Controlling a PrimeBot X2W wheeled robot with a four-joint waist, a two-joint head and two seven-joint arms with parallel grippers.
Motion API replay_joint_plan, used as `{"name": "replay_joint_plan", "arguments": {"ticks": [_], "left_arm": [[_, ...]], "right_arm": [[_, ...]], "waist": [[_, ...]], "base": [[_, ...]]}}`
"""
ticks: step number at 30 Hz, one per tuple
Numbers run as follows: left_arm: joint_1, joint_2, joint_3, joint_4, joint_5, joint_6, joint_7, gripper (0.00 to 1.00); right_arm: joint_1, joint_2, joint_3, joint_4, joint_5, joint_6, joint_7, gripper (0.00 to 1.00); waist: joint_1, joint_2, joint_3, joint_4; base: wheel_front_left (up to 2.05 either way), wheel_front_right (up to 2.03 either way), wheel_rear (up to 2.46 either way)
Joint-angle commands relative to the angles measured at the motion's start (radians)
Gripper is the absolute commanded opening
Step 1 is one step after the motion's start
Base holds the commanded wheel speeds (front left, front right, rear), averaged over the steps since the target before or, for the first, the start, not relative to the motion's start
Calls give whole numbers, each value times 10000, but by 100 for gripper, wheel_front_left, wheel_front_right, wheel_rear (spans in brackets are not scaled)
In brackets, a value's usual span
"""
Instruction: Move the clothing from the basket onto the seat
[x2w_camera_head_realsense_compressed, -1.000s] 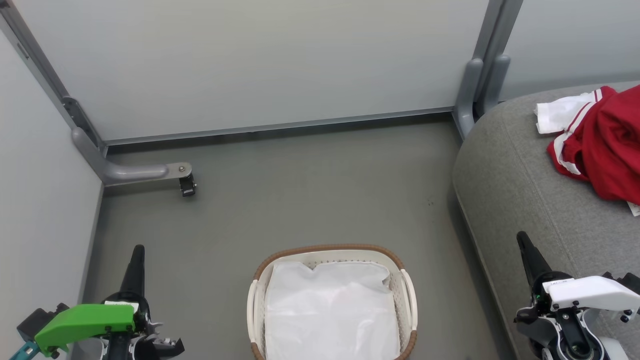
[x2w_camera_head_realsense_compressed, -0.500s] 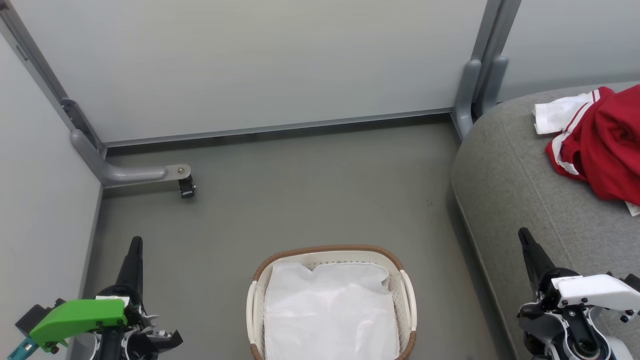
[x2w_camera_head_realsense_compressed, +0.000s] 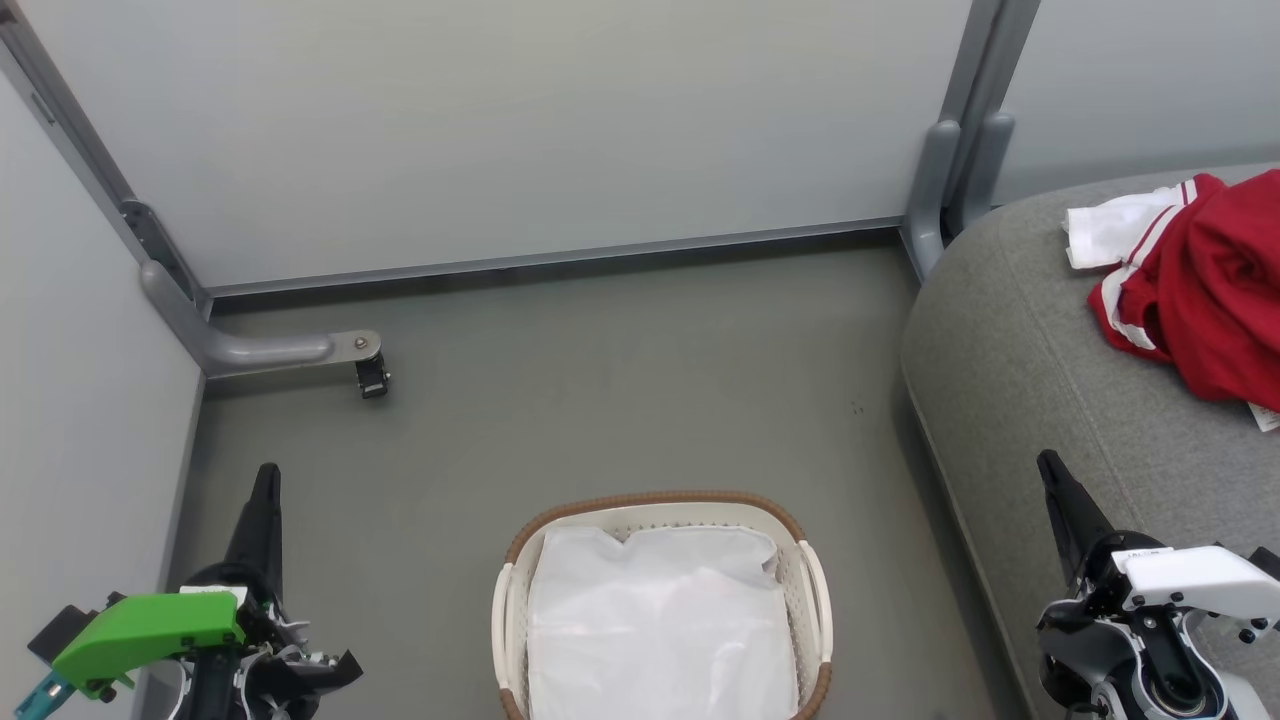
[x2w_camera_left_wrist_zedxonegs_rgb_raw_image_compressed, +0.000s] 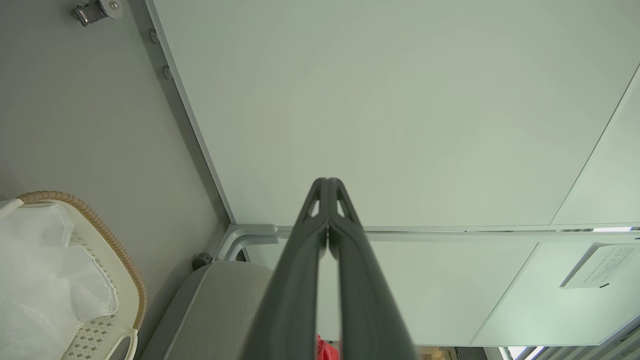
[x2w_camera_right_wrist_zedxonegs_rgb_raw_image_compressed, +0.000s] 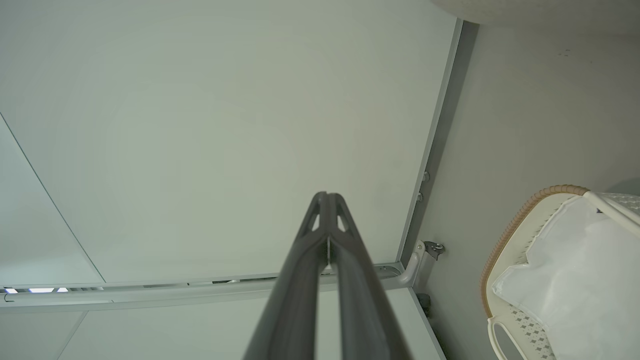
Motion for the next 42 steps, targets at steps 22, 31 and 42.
{"name": "replay_joint_plan", "arguments": {"ticks": [22,31,42], "left_arm": [[-93,1,22,-15,-32,-65,33,0],[-93,3,21,-16,-32,-65,32,0],[-93,3,20,-16,-33,-65,31,0]], "right_arm": [[-86,-59,-20,-41,37,-3,13,0],[-86,-59,-20,-42,38,-3,12,0],[-86,-59,-19,-42,38,-3,12,0]], "waist": [[0,-1,0,0],[0,-1,0,0],[0,-1,0,0]], "base": [[0,0,0],[0,0,0],[0,0,0]]}}
